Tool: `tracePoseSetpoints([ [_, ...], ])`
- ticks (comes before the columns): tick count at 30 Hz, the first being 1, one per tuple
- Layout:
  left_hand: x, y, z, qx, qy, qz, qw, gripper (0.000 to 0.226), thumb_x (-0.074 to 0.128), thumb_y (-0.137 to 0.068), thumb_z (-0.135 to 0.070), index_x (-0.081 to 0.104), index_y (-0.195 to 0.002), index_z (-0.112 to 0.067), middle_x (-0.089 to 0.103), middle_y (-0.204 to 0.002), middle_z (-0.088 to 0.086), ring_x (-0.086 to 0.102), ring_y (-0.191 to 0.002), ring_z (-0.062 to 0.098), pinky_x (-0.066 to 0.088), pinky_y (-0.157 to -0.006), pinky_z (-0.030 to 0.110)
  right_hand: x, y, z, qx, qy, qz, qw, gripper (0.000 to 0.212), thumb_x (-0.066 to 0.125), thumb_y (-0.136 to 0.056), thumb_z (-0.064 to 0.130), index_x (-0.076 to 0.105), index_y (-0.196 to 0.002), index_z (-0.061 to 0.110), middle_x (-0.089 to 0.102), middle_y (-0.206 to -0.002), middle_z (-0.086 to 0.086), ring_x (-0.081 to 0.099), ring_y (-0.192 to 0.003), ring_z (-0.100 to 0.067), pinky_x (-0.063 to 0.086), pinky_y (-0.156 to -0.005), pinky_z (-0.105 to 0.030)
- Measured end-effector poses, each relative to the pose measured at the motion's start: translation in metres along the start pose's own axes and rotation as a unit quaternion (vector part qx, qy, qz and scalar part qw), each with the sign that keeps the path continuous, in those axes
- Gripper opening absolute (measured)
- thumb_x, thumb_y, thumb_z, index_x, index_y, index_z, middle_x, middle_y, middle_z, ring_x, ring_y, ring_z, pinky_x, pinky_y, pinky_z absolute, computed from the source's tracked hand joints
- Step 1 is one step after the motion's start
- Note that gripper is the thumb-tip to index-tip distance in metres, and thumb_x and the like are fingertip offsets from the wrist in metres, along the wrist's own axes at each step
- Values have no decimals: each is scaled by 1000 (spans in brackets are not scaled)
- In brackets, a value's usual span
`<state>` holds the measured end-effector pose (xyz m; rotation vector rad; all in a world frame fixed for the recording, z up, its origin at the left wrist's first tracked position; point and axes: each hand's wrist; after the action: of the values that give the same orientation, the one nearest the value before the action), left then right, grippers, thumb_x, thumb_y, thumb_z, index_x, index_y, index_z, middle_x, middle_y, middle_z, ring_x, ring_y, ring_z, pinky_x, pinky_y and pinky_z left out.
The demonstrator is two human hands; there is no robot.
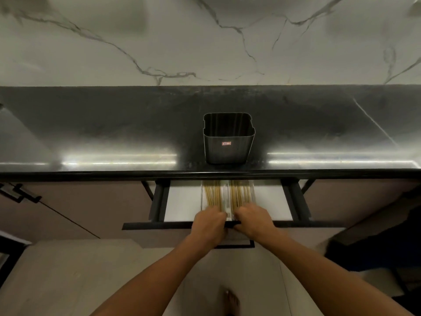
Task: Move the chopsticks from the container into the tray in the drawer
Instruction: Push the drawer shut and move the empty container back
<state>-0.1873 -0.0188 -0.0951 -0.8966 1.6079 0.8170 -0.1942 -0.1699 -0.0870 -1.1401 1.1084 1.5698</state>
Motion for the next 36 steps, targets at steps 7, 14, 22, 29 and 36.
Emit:
tracePoseSetpoints([
  [7, 10, -26, 13, -81, -13, -31, 996, 24, 51, -92, -37, 63, -96, -16, 66, -98, 4, 62, -88, 22, 45, -71, 34, 12, -18, -3, 80, -23, -41, 996, 12, 53, -92, 23, 61, -95, 15, 65, -95, -5, 62, -84, -21, 49, -69, -31],
  [14, 17, -57, 36, -98, 97, 71, 988, 38, 47, -89, -14, 46, -127, -6, 46, -133, 11, 40, -126, 30, 42, -100, 40, 20, -45, -34, 96, -24, 20, 995, 44, 46, -90, 13, 43, -134, 10, 42, -140, -13, 35, -131, -31, 38, -104, -46],
  [22, 26, -72, 48, -92, 57, 162, 981, 60, 44, -92, -17, 24, -147, -7, 21, -158, 15, 5, -147, 35, 15, -119, 47, 23, -64, -56, 90, -19, 101, 991, 76, 53, -89, 17, 10, -151, 17, 1, -161, -8, -4, -148, -29, 7, -117, -50],
  [29, 24, -81, 56, -84, 31, 145, 985, 65, 48, -90, -19, 22, -149, -9, 26, -156, 14, 17, -145, 34, 11, -119, 46, 19, -76, -62, 86, 6, 84, 993, 81, 59, -83, 16, 14, -150, 18, 23, -155, -10, 16, -145, -29, 3, -118, -48],
  [36, 14, -77, 59, -81, 52, 150, 984, 66, 48, -92, -17, 18, -150, -11, 19, -158, 12, 17, -145, 33, 19, -118, 46, 22, -80, -67, 73, 18, 101, 992, 86, 58, -85, 34, 4, -151, 25, 7, -160, -8, 1, -147, -31, -1, -116, -49],
])
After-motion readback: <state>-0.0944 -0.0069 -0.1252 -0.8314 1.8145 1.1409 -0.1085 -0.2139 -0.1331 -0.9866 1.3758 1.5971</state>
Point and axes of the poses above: each hand's wrist, its own y-axis away from the middle knuckle, its own x-axis out of the palm, z = x × y
